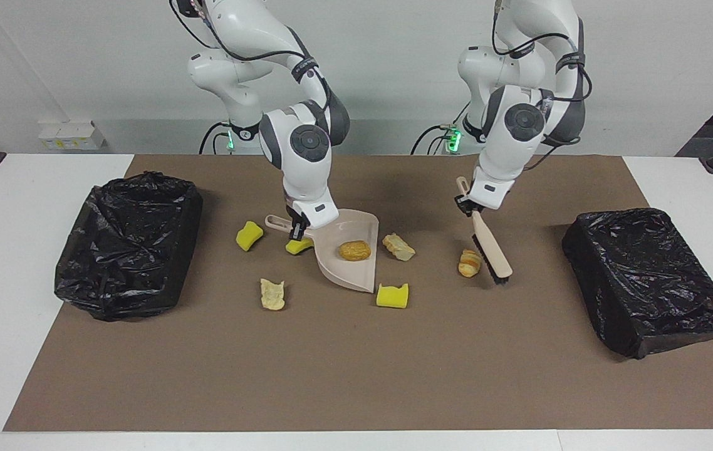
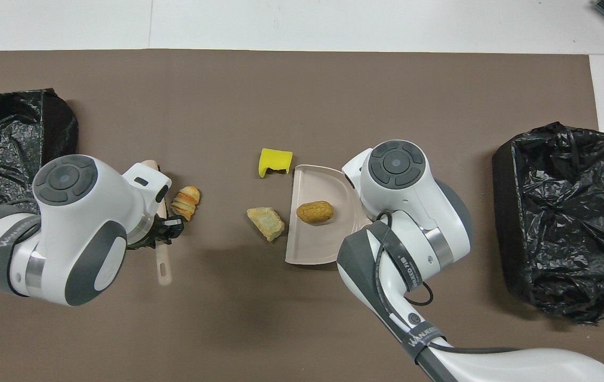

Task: Sweep and dump trash in bin
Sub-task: 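Sweep more bread pieces toward the dustpan with the left gripper's brush, then sweep the yellow sponge and bread into the dustpan with the left gripper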

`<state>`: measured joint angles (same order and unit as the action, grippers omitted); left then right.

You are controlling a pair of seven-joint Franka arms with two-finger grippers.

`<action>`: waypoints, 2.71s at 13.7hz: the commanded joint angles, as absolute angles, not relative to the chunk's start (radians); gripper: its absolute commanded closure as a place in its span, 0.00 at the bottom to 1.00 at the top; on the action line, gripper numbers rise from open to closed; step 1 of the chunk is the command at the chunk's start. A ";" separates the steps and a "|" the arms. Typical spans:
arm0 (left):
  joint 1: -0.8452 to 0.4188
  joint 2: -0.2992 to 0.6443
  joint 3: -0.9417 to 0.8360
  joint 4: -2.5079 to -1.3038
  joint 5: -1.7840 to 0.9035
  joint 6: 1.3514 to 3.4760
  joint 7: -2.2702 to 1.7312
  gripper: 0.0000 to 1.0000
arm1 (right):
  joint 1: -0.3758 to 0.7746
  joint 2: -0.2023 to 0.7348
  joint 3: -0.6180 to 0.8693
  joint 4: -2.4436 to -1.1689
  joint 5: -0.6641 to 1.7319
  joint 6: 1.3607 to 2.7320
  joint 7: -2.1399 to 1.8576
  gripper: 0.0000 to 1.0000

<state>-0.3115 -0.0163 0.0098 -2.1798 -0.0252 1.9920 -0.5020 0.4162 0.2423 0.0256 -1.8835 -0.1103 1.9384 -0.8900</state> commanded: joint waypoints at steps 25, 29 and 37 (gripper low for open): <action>-0.600 0.093 -0.072 -1.936 -0.226 2.047 -0.395 1.00 | 0.414 0.230 0.029 -1.902 -0.109 1.950 -0.853 1.00; -0.473 0.143 -0.071 -1.884 -0.160 1.986 -0.097 1.00 | 0.414 0.230 0.029 -1.902 -0.109 1.950 -0.853 1.00; -0.342 0.442 -0.072 -1.638 0.004 2.031 0.074 1.00 | 0.414 0.230 0.029 -1.902 -0.109 1.950 -0.853 1.00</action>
<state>-0.3357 0.3722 -0.0595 -1.6972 -0.0417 2.0192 0.0631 0.4162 0.2422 0.0255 -1.8862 -0.1095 1.9384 -0.8873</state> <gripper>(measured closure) 0.744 0.674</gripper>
